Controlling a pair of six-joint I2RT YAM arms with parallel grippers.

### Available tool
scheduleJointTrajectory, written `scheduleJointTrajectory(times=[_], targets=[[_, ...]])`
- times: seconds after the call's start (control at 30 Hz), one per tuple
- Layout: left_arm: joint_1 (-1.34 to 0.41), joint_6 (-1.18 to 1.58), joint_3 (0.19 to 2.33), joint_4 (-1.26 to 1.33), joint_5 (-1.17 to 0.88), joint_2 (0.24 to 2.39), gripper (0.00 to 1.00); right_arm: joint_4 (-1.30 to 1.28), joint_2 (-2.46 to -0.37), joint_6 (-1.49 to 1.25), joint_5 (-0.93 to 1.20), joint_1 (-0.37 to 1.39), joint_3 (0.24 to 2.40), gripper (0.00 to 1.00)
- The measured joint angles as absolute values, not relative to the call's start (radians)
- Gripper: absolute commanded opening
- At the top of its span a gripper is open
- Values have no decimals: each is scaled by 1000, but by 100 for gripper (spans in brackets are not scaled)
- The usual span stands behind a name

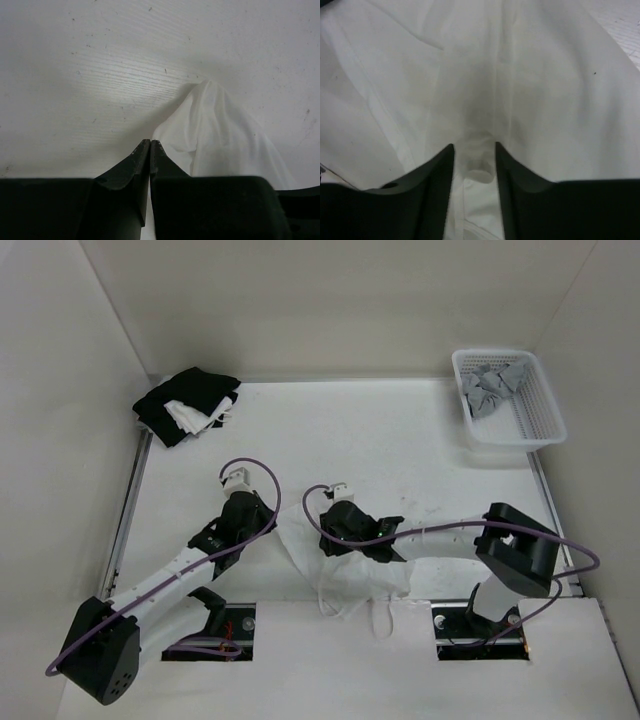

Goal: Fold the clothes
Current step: Flatten the tank top out

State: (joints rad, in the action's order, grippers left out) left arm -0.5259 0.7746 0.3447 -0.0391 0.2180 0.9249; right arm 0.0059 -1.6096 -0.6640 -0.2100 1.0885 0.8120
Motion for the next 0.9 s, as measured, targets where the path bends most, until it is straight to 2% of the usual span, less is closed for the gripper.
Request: scheduleJointTrajectory(times=[0.1,0.17,0.23,0.33,0.4,0.47,0.63,0.73,0.9], targets=[[-524,772,344,-38,215,925,1,-2,-1644,-673,-202,1089,820,9],[-524,771,344,-36,215,924,1,-22,-1639,-678,-203,1089,820,5],[-524,771,344,-37,214,913,1,-39,-1609,-680,-210,1089,816,4],[-525,770,347,-42,214,867,1,-122,-1430,-668,-276,1088,780,5],[-538,770,358,-56,217,821,1,-186,-1227,-649,-339,1082,773,5],[-564,768,383,-68,224,760,0,-249,-940,-616,-427,1053,812,6],[-673,744,430,-89,278,600,0,-333,-714,-551,-528,1057,902,6],[-759,696,500,-111,348,495,0,-421,-604,-498,-587,1152,1007,7],[-941,616,587,-125,481,298,0,-506,-433,-450,-714,1450,1175,6]])
